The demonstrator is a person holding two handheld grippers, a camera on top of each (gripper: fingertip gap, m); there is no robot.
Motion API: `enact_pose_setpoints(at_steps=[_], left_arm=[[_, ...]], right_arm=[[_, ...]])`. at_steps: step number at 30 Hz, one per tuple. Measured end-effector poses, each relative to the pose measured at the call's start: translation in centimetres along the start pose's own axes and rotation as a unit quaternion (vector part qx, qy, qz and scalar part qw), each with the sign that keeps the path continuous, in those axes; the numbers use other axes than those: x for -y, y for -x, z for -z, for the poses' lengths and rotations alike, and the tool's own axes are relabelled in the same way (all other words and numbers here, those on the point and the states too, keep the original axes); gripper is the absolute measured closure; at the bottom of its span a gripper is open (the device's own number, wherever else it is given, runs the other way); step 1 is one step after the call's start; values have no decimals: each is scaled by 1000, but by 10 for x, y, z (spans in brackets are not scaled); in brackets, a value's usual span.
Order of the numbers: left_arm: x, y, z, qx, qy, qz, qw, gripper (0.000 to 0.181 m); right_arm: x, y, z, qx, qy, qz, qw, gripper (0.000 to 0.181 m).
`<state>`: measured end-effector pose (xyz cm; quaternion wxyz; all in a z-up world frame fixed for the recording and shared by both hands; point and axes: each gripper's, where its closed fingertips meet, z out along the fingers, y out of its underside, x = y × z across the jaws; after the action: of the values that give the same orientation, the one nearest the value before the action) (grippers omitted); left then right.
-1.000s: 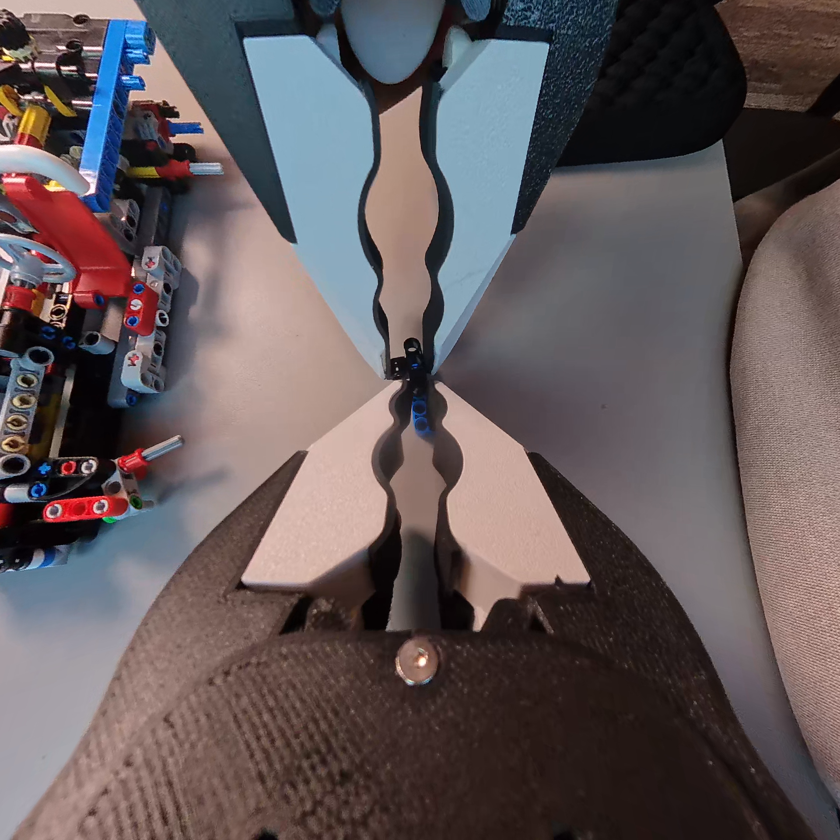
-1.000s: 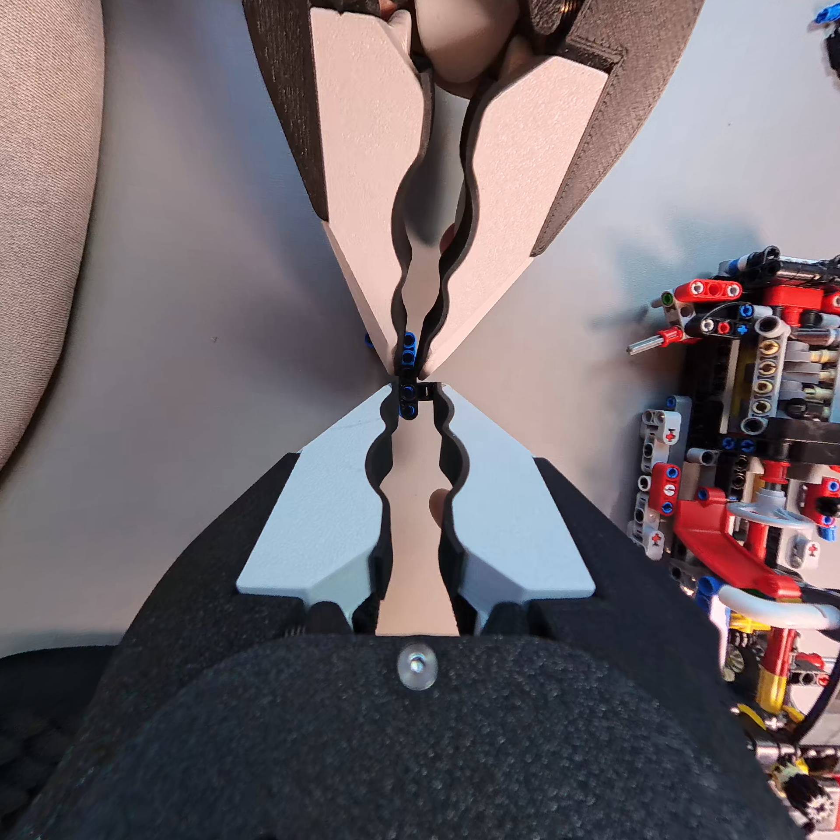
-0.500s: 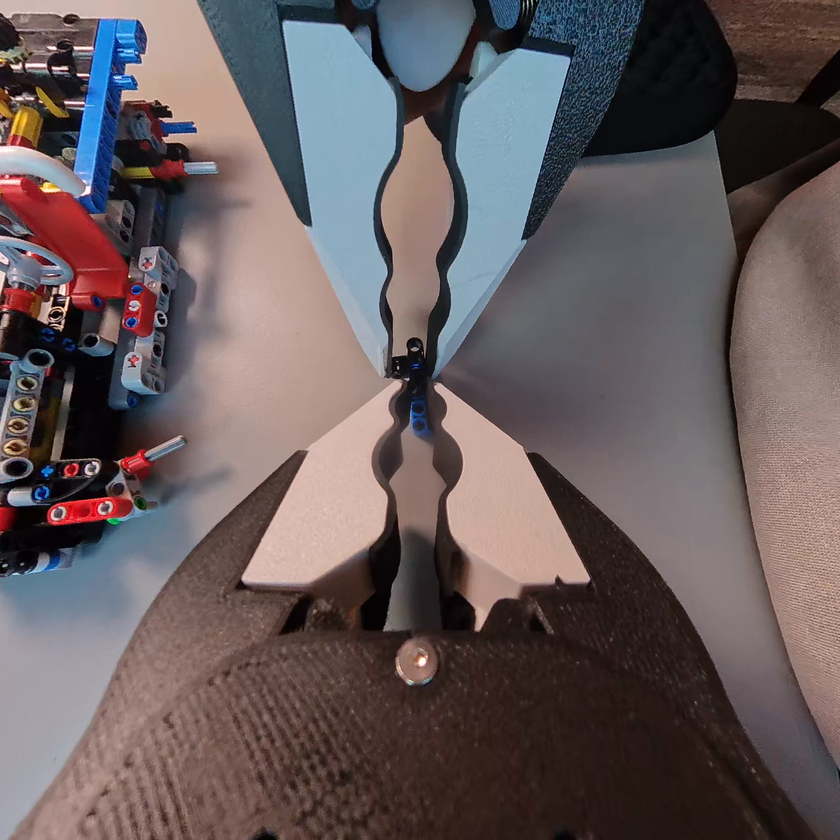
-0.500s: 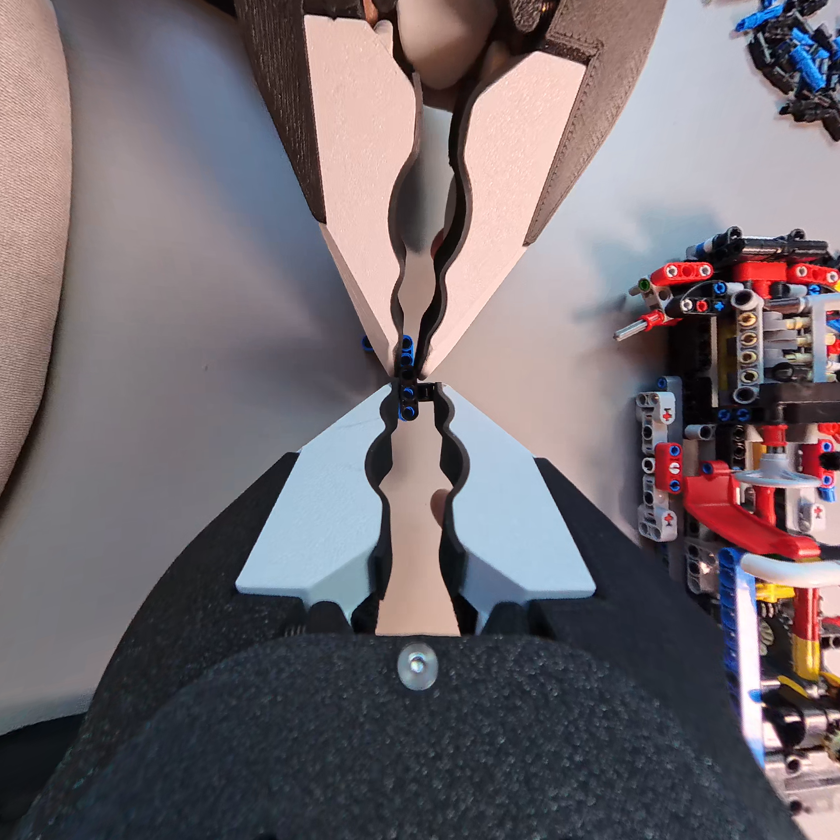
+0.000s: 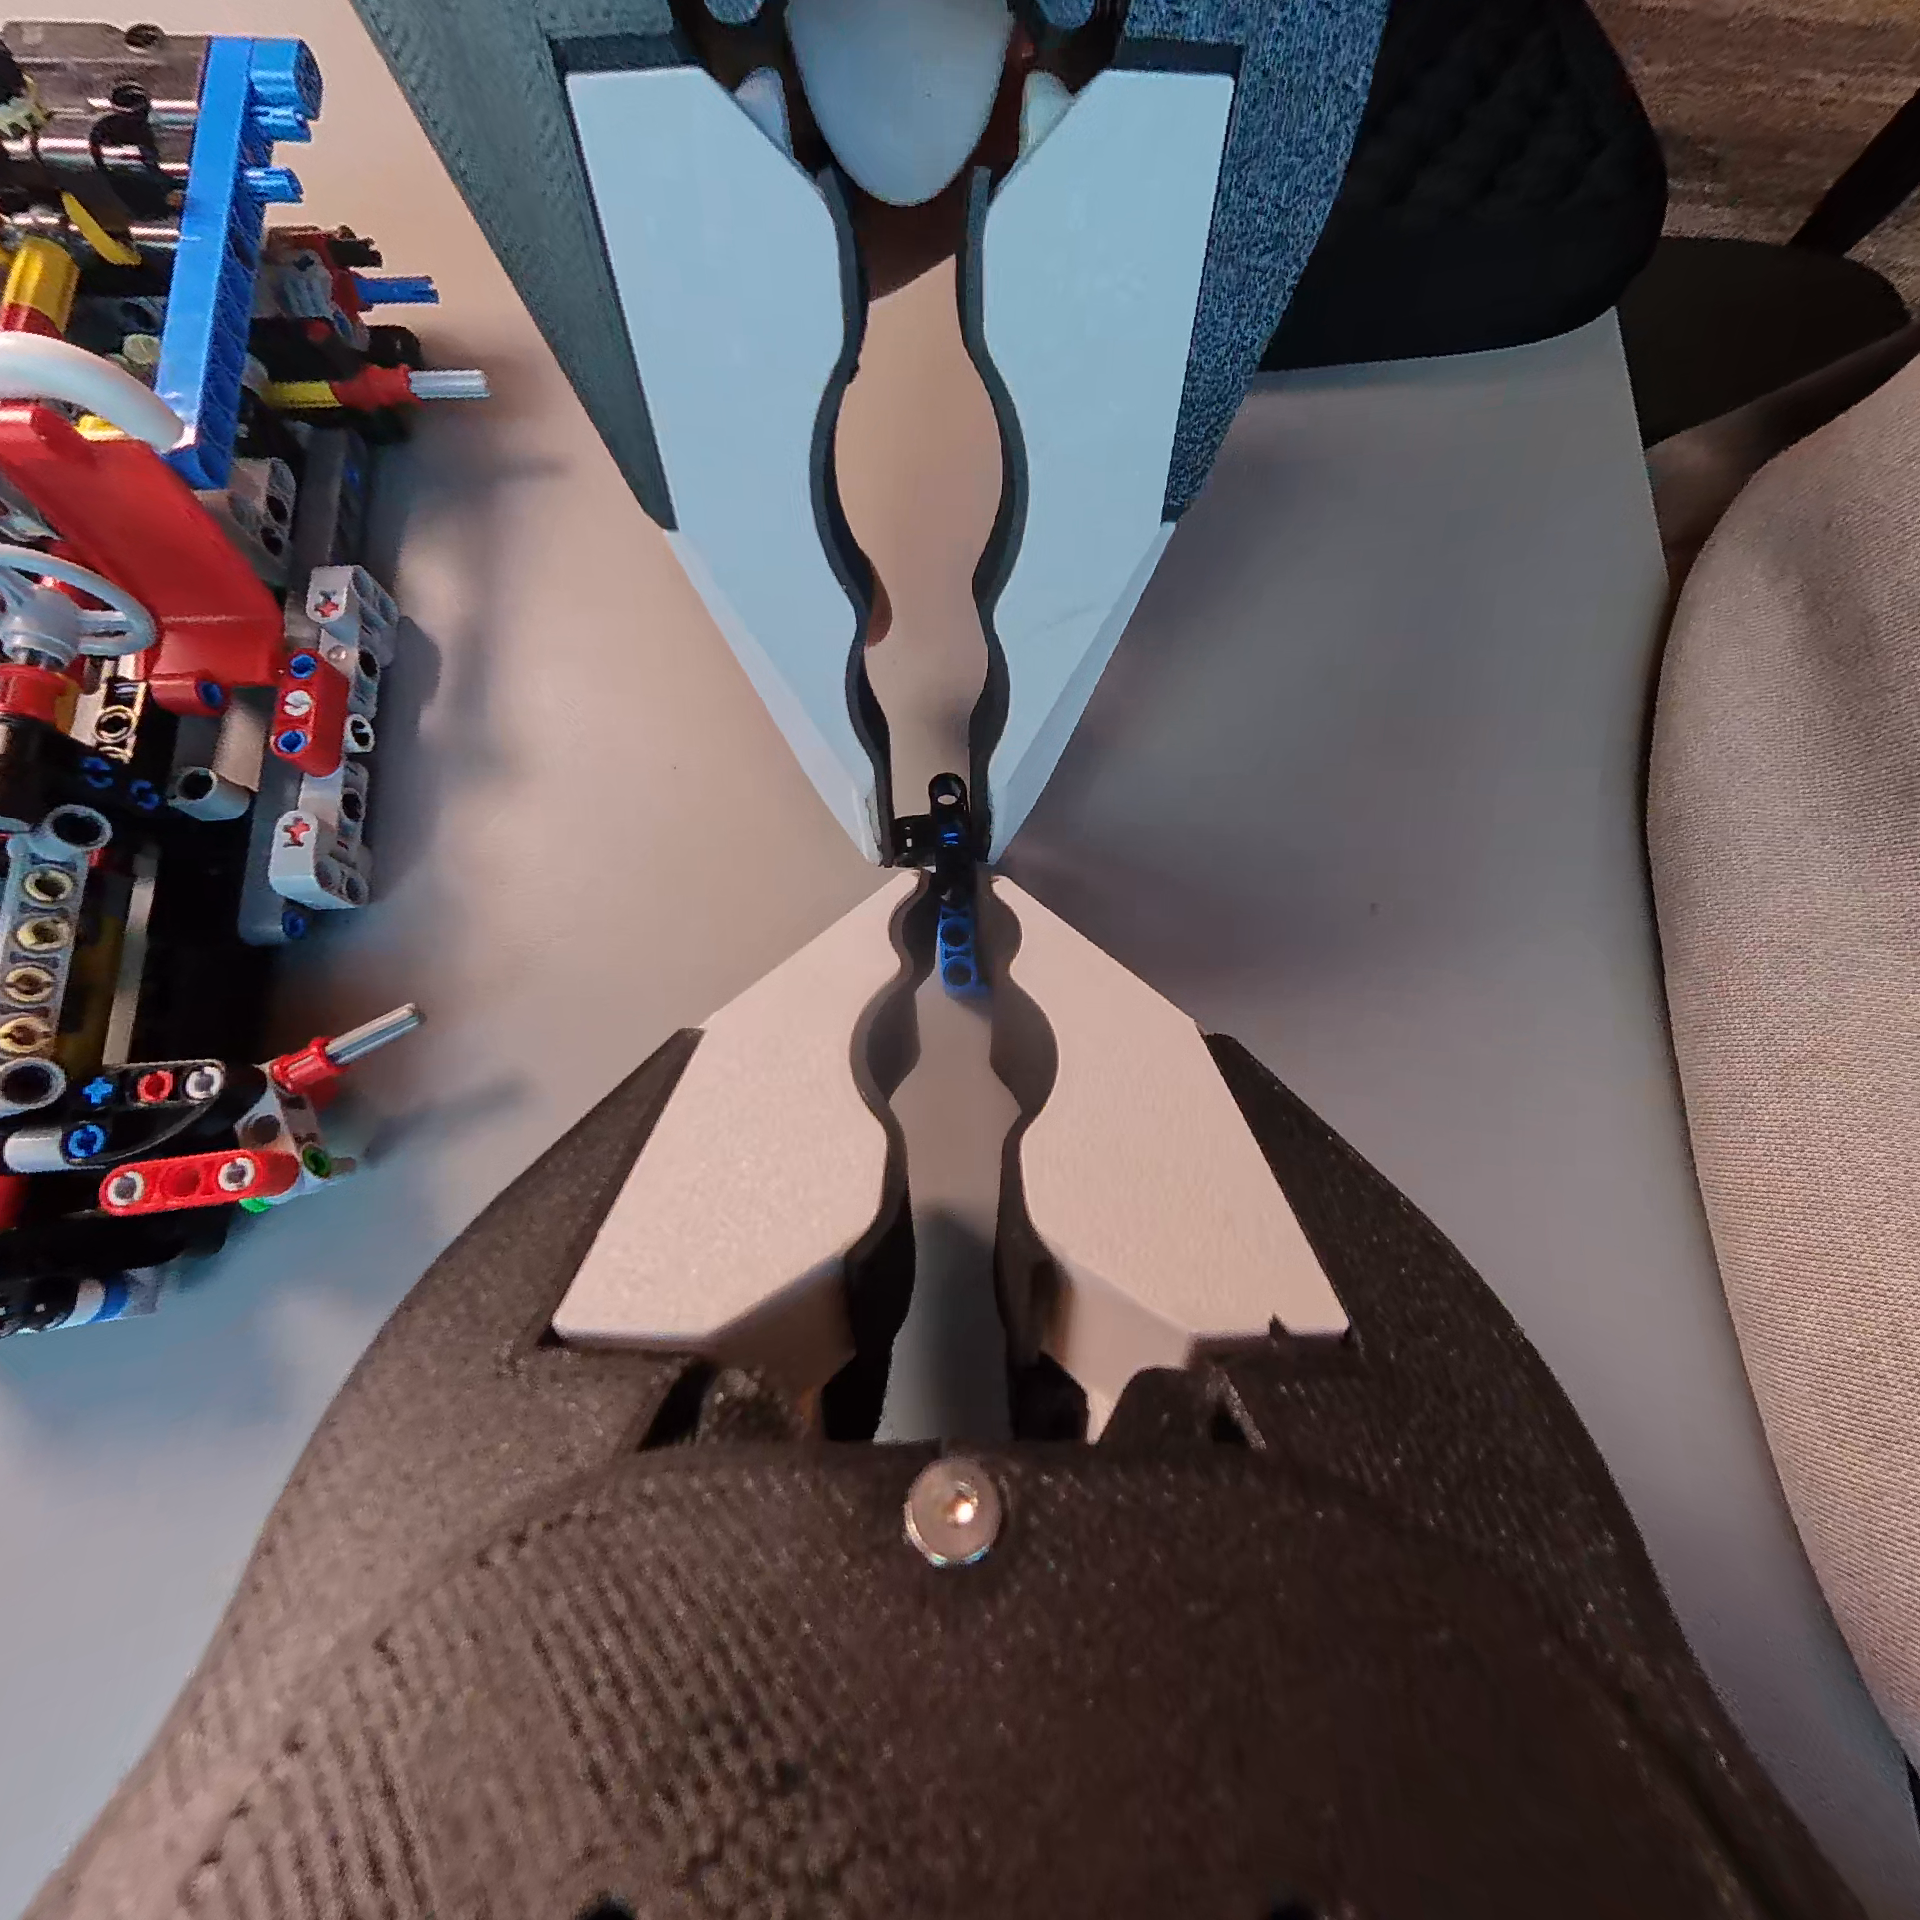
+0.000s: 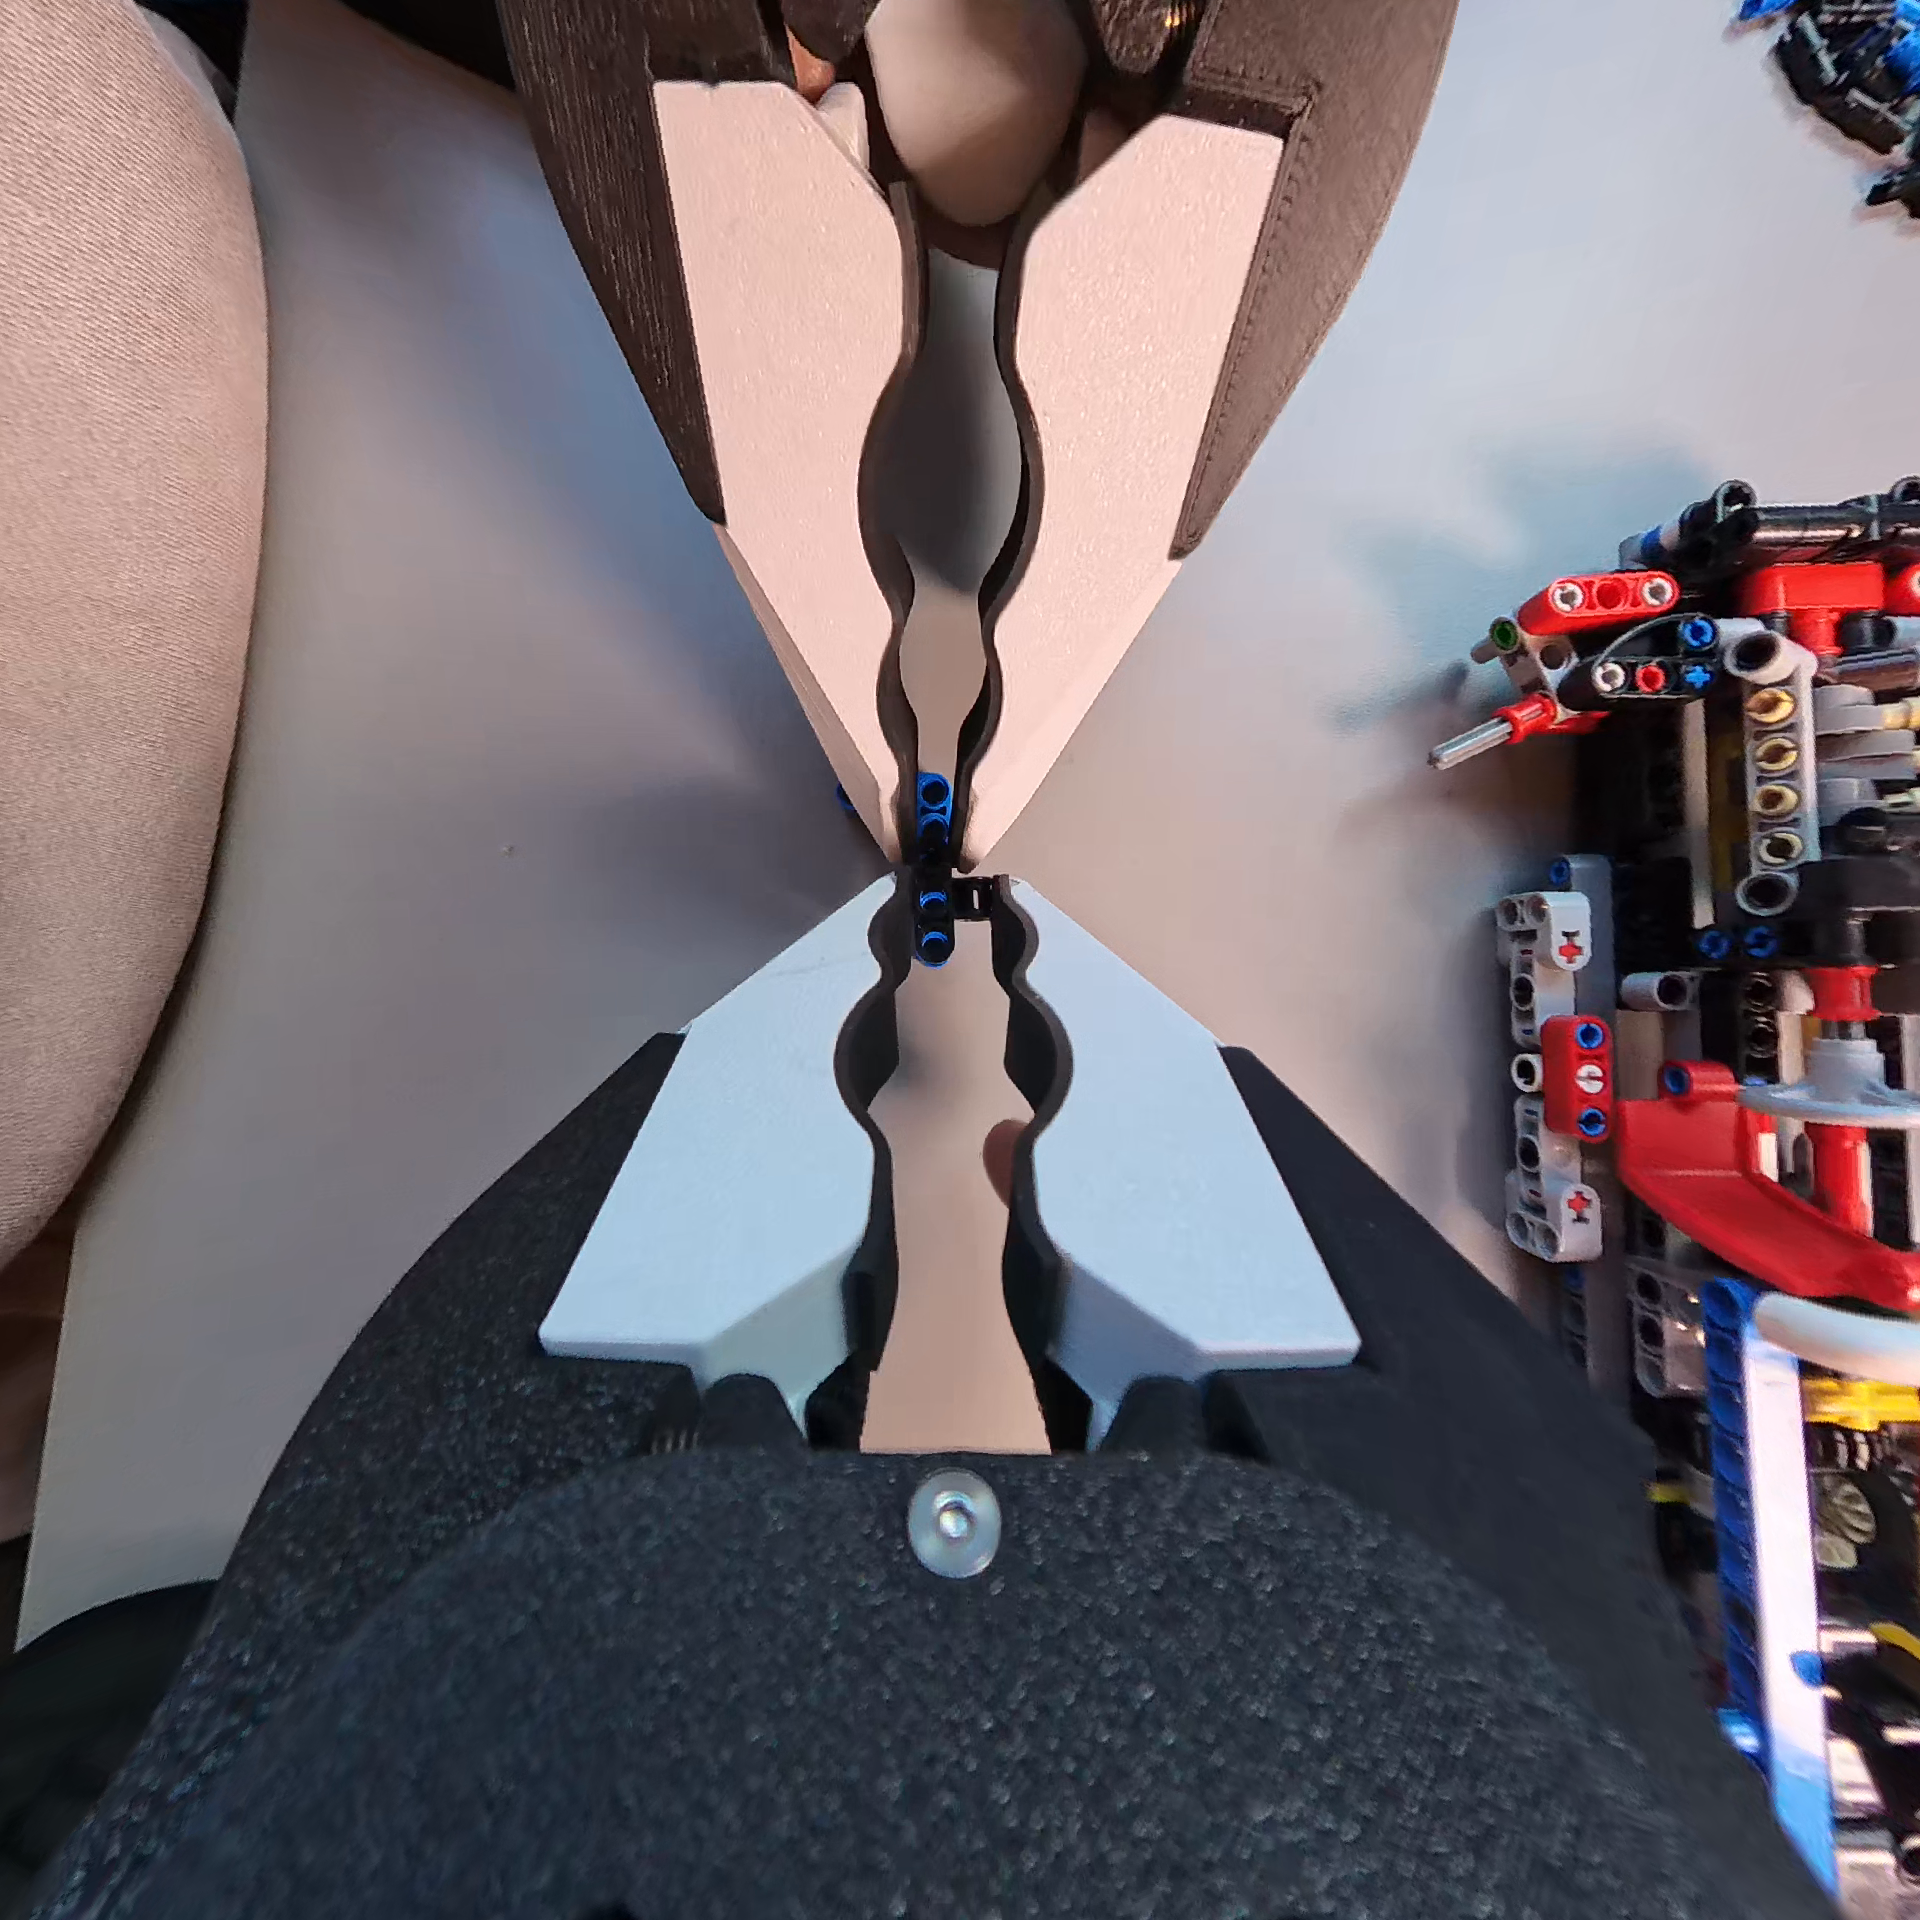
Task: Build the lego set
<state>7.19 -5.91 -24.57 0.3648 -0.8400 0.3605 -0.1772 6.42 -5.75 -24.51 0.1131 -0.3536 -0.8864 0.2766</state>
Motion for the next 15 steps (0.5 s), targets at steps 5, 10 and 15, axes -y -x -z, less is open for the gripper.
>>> enact_pose_setpoints(at_steps=[5,10,15], left_arm=[[-1,0,0,-5,0,10,1000,176],[0,0,0,-3,-3,16,1000,176],[1,1,4,13,-14,15,1000,168]], right_arm=[[0,0,0,-13,21,26,999,169],[1,0,-1,-24,24,35,999,169],[3,0,-2,-33,13,31,999,169]])
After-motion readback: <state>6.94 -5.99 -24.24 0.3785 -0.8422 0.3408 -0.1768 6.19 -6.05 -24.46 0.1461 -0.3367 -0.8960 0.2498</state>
